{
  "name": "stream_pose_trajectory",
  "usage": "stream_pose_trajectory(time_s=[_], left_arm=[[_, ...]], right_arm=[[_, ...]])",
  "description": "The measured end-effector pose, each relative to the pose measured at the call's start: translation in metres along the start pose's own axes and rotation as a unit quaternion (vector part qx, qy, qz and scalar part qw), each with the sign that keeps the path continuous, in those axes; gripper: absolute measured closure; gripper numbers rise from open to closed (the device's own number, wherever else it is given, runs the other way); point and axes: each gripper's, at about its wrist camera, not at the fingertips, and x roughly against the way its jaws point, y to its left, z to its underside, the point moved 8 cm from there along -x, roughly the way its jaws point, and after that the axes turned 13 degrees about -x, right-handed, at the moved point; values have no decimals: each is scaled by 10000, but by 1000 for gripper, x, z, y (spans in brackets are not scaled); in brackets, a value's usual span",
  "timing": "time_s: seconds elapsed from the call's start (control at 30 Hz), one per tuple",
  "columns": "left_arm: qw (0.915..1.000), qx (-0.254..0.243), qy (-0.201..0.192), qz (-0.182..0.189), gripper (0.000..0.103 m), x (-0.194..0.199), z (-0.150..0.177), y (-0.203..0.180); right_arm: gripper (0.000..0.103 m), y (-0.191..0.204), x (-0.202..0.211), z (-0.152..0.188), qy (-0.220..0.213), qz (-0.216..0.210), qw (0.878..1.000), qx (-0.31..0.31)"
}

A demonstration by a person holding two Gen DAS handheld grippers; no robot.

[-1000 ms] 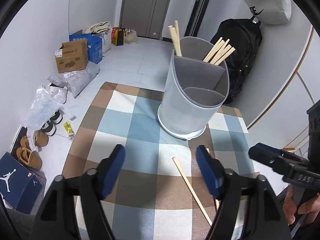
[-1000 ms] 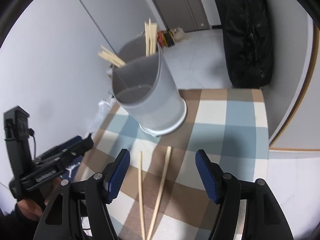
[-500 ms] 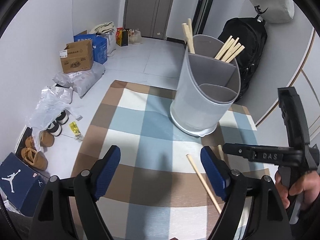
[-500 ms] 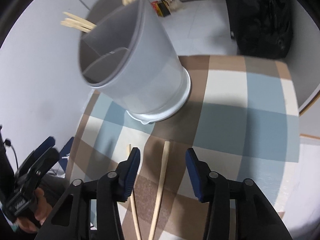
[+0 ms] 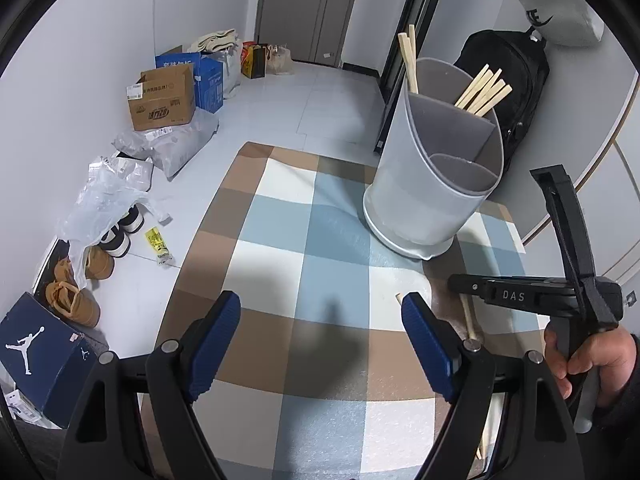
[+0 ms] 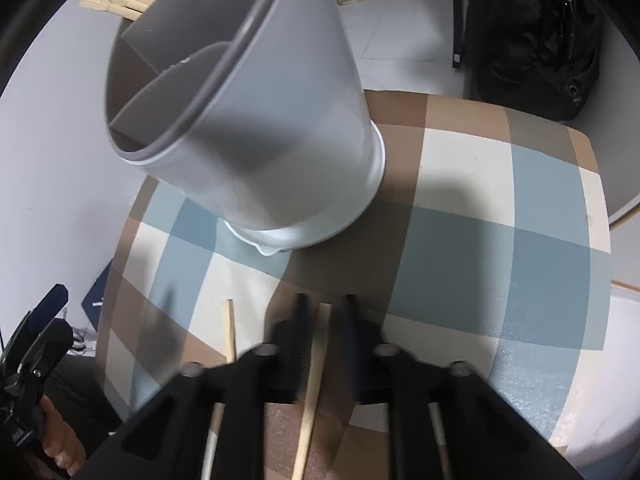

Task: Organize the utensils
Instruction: 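Close the right gripper on a loose wooden chopstick, then close the left gripper on the last chopstick while the right gripper lifts its chopstick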

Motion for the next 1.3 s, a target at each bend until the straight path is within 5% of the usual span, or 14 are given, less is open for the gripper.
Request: stream_pose_trajectory(time_s=[0.5,0.83,1.3], left_arm=[[9994,-195,177,-221,24,-6,3,-9],[9981,-241,488,-288,24,-24,7,-27],[9933,95,1140,160,24,-50,8,-48]], right_arm=[[97,1,55,-13,-913,-815,9923,-193],[97,-5,109,-18,-1803,-1406,9732,-252],[97,6,171,-20,-3089,-1567,9374,367]])
